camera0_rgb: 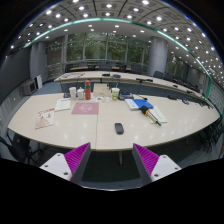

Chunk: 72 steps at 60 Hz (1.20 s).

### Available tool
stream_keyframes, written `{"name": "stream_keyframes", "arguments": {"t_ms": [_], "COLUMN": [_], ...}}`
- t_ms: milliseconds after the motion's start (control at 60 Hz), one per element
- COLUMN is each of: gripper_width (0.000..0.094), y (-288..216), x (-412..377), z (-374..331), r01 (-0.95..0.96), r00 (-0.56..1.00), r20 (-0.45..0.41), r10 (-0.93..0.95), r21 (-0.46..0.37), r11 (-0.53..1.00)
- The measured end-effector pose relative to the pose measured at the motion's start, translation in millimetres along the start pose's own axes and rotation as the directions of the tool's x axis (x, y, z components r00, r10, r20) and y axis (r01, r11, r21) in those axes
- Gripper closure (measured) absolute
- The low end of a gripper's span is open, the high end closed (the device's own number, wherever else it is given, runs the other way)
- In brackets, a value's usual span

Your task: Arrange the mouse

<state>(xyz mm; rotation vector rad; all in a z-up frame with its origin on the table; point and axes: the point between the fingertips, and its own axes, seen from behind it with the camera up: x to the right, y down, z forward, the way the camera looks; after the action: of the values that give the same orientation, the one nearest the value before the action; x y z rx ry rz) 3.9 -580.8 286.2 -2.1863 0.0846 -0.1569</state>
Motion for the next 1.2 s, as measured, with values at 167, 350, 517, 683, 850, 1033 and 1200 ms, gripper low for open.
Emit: {"name": "stream_keyframes", "arguments": {"t_ms": [167,350,517,683,850,1033,1200], "gripper_width": [0.0084,0.0083,0.0081,0.0083,0.0097,0.0128,0.0368], "y": [23.6,50.2,58.7,48.3,35.0,31.4,28.8], "x": [18.3,38.6,45.5,44.9,51.8,52.9,48.0], "z": [27.3,89.4,176.5,283.9,380.1,459.5,486.7], "r01": [-0.005,-0.002,0.011,0.025,0.014,0.022,0.027], "r00": [1.000,1.000,1.000,0.997,0.997,0.994,0.991], "r20": [-0.016,-0.021,0.015,0.070,0.075,0.104,0.135], "r10": [0.005,0.001,-0.010,-0.026,-0.016,-0.020,-0.023], "r21": [-0.032,-0.048,-0.028,0.019,0.019,-0.015,-0.023], "r11": [0.999,0.999,1.000,1.000,1.000,1.000,0.999]}}
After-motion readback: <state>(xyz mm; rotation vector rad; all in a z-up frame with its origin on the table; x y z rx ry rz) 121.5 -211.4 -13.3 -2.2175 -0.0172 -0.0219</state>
